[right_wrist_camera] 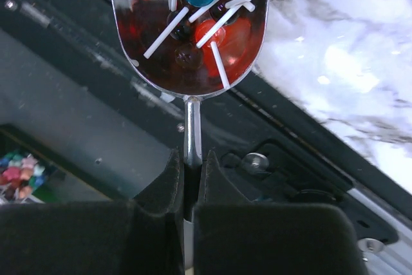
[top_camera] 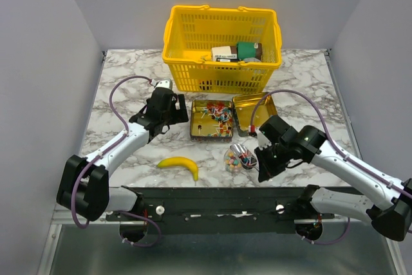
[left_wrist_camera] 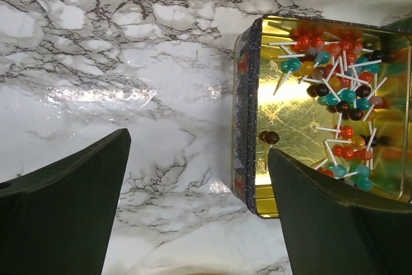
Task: Pack the candies
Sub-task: Place the fake candies in the packing bottle, then scoop the fake candies from the storage box.
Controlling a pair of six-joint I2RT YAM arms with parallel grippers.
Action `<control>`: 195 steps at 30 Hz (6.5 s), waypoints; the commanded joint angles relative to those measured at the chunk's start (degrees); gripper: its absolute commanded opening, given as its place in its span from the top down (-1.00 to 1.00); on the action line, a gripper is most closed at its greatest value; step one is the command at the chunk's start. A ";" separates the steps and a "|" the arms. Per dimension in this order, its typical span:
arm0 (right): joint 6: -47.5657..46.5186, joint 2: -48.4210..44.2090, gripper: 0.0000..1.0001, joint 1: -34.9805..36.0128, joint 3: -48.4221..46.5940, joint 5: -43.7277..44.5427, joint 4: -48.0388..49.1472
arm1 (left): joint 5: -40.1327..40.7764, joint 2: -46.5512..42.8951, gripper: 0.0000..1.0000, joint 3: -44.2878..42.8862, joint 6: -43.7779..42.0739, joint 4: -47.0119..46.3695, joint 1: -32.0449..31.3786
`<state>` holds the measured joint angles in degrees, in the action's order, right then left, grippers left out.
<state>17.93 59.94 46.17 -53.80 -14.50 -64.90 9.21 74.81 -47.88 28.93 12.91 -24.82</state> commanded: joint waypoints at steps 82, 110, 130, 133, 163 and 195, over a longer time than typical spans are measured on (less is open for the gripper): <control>41.64 36.29 0.99 -8.38 -26.88 -26.54 17.53 | -11.21 5.69 -0.91 -3.89 3.68 1.60 2.58; 61.08 52.82 0.99 -8.82 -30.14 -22.86 22.98 | -18.61 14.58 -0.49 -5.03 5.96 1.16 0.82; 62.13 53.79 0.99 -12.33 -27.85 -14.33 21.40 | -19.85 21.43 0.92 -7.40 5.00 7.22 -0.85; 63.19 53.17 0.99 -12.60 -26.89 -13.45 20.78 | -18.80 21.26 0.95 -7.41 5.26 7.40 -0.93; 70.58 50.89 0.99 -16.73 -18.88 -6.95 23.86 | -2.62 16.16 1.00 -6.97 9.13 6.61 -3.92; 37.44 57.48 0.99 -16.99 -27.15 24.95 11.64 | -4.47 20.82 1.00 -10.57 10.80 7.75 -4.01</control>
<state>56.27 112.27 32.67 -84.66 -17.26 -44.88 2.90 95.79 -57.49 38.72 17.32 -29.65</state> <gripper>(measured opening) 0.076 0.045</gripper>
